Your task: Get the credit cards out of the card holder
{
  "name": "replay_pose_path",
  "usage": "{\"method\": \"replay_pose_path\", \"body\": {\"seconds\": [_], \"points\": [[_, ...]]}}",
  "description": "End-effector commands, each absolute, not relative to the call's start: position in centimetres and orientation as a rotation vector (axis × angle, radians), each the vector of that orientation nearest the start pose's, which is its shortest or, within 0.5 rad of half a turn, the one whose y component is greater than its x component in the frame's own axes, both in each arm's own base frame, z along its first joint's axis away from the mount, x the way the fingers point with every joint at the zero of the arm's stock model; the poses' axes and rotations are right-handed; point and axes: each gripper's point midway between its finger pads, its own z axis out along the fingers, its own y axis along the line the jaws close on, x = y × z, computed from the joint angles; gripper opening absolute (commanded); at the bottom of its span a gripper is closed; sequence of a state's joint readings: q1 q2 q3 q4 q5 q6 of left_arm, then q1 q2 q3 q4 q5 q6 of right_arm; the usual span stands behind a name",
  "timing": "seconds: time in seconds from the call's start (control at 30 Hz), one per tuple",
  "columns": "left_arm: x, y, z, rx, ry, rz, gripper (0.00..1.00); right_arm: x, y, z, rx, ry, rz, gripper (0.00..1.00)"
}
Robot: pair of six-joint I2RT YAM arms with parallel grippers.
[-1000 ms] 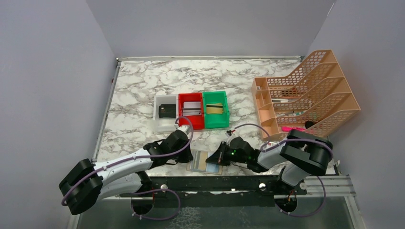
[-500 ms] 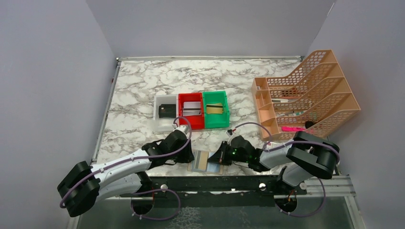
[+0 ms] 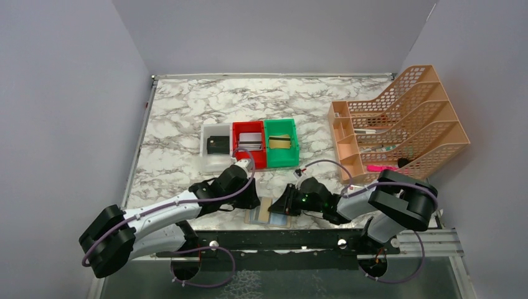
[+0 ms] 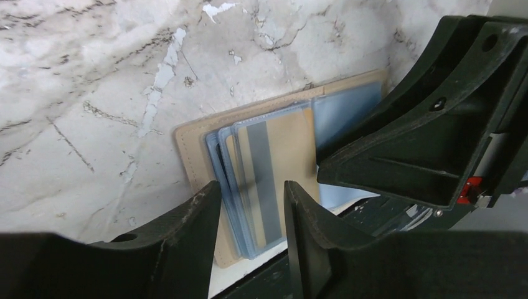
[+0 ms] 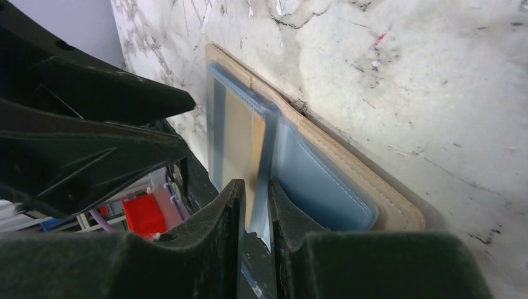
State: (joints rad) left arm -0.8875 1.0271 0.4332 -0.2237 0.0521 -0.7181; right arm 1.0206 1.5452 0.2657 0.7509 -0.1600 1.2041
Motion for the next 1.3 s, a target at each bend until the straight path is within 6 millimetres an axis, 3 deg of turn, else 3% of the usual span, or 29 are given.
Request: {"method": "replay_pose_path", "body": {"seconds": [0.0, 0.3, 0.43, 0.6, 1.07, 1.27], "points": [[13.4, -24.6, 5.3, 0.339, 2.533, -0.863, 0.42, 12.2, 33.5, 3.0, 0.09, 2.454, 1.421, 0.25], [12.4, -24.2, 3.3, 0.389, 2.601, -0.84, 0.2, 12.1, 34.1, 2.9, 0.09, 2.451, 1.465, 0.24], [12.3, -23.6, 2.4, 0.363, 2.625, -0.798, 0.13, 12.0, 34.2, 3.3, 0.093, 2.434, 1.5, 0.12], [12.7, -22.7, 2.2, 0.325, 2.627, -0.733, 0.09, 12.0, 33.3, 2.7, 0.127, 2.458, 1.457, 0.01], [12.7, -22.0, 1.6, 0.304, 2.642, -0.688, 0.0, 11.1, 30.9, 2.0, 0.154, 2.482, 1.438, 0.01], [12.9, -21.6, 1.7, 0.282, 2.631, -0.668, 0.0, 11.8, 30.0, 1.7, 0.14, 2.495, 1.317, 0.01]]}}
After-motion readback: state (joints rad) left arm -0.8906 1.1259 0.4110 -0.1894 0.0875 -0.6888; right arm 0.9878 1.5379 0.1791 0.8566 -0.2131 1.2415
